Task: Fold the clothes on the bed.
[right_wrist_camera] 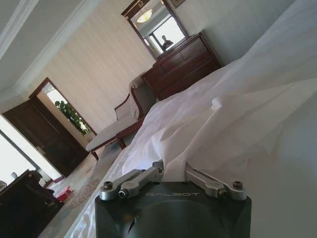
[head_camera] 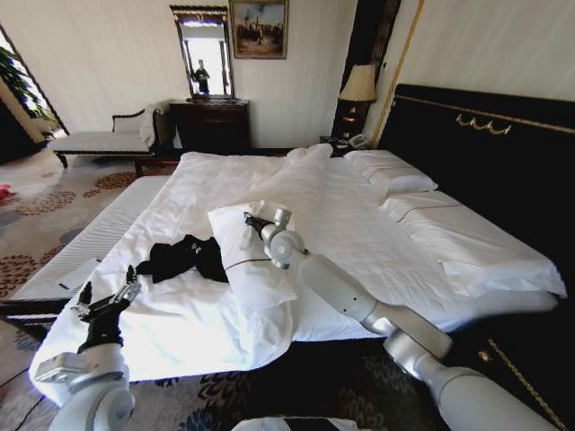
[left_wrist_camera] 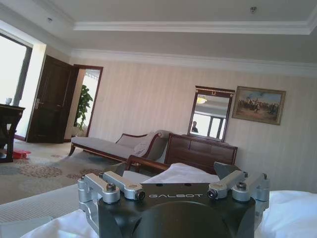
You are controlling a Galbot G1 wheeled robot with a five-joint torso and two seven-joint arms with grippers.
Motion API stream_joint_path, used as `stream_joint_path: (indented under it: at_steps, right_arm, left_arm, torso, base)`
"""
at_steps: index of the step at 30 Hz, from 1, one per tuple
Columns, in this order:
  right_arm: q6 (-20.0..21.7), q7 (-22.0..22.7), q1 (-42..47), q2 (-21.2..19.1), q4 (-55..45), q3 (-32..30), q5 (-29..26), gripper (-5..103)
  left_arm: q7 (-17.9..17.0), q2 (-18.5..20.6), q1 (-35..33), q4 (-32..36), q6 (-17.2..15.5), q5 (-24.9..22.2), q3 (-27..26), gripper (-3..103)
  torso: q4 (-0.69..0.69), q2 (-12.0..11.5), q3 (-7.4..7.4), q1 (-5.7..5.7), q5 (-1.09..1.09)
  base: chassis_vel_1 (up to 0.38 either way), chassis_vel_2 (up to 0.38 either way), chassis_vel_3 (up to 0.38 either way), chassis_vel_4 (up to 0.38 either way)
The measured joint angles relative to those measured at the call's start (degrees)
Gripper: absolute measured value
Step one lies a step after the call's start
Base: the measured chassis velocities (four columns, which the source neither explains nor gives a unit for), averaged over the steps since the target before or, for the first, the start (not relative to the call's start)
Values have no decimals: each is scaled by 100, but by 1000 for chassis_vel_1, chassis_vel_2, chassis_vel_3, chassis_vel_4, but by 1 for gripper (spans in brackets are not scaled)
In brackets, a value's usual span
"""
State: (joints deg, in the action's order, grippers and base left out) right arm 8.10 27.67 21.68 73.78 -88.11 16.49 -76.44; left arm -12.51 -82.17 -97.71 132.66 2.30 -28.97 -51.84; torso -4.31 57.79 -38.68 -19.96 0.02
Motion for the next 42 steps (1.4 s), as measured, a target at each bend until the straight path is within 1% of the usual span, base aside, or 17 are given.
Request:
stream_joint_path:
  at_steps: [3,4,8,9,11,13,15,17,19,21,25,27,28,33,34,38,42]
  right_arm:
    - [-29,-15,593,-378,-637,-591,-6,1]
    - [-29,-15,593,-378,-637,-591,-6,1]
    - [-151,-254,1351,-859,-1281,-1562,100,1]
    - [-151,-254,1351,-859,-1281,-1562,100,1]
    - [-192,-429,1860,-1061,-1623,-2177,162,1]
    - [-202,-463,1995,-1095,-1706,-2324,175,1]
    - [-244,-544,2542,-1187,-2006,-2922,248,1]
    - [-342,-572,2914,-1145,-2203,-3321,351,1]
    - [-386,-572,3041,-1116,-2275,-3460,400,1]
    - [-569,-624,3790,-912,-2760,-4164,886,1]
    - [-712,-692,4210,-779,-2999,-4482,1217,1]
    - [-814,-719,4564,-615,-3205,-4773,1413,1]
    - [-814,-719,4564,-615,-3205,-4773,1413,1]
    - [-1124,-658,5364,-380,-3745,-5633,1633,1]
    - [-1124,-658,5364,-380,-3745,-5633,1633,1]
    - [-1393,-601,5802,-226,-4080,-6228,1837,1]
    - [-1508,-507,6047,-81,-4344,-6583,2065,1]
  left_arm:
    - [0,-28,61,-33,-1,79,100,100]
    - [0,-28,61,-33,-1,79,100,100]
    - [1,-40,121,-57,-18,109,158,100]
    - [1,-40,121,-57,-18,109,158,100]
    - [3,-37,157,-80,-22,109,168,100]
    - [3,-37,165,-86,-23,109,170,100]
    - [4,-45,194,-95,-26,113,203,100]
    - [6,-64,212,-99,-26,128,233,100]
    - [6,-71,218,-101,-27,135,244,100]
    - [8,-76,231,-76,-32,151,268,100]
    - [9,-73,217,-28,-33,137,250,100]
    - [10,-69,206,-1,-34,116,225,100]
    - [10,-69,206,-1,-34,116,225,100]
    - [10,-66,215,8,-26,82,193,100]
    - [10,-66,215,8,-26,82,193,100]
    - [10,-96,255,-9,-20,91,232,100]
    - [10,-107,272,-18,-18,101,254,100]
  torso:
    - [0,0,0,0,0]
    - [0,0,0,0,0]
    - [-2,0,1,0,0]
    - [-2,0,1,0,0]
    - [-1,1,1,0,0]
    - [-1,0,1,0,0]
    - [-2,1,1,1,-1]
    - [-1,1,1,1,-1]
    - [-1,1,1,1,0]
    - [0,1,1,1,-3]
    - [1,1,1,1,-2]
    - [1,1,1,1,-1]
    - [1,1,1,1,-1]
    - [-1,1,1,1,-2]
    - [-1,1,1,1,-2]
    - [-1,1,1,1,-2]
    - [0,1,0,1,-2]
  base:
    - [0,0,0,0]
    - [0,0,0,0]
    - [0,0,0,0]
    - [0,0,0,0]
    - [0,0,0,0]
    - [0,0,0,0]
    - [0,0,0,0]
    - [0,0,0,0]
    - [0,0,0,0]
    - [0,0,0,0]
    - [0,0,0,0]
    - [0,0,0,0]
    - [0,0,0,0]
    - [0,0,0,0]
    - [0,0,0,0]
    - [0,0,0,0]
    - [0,0,0,0]
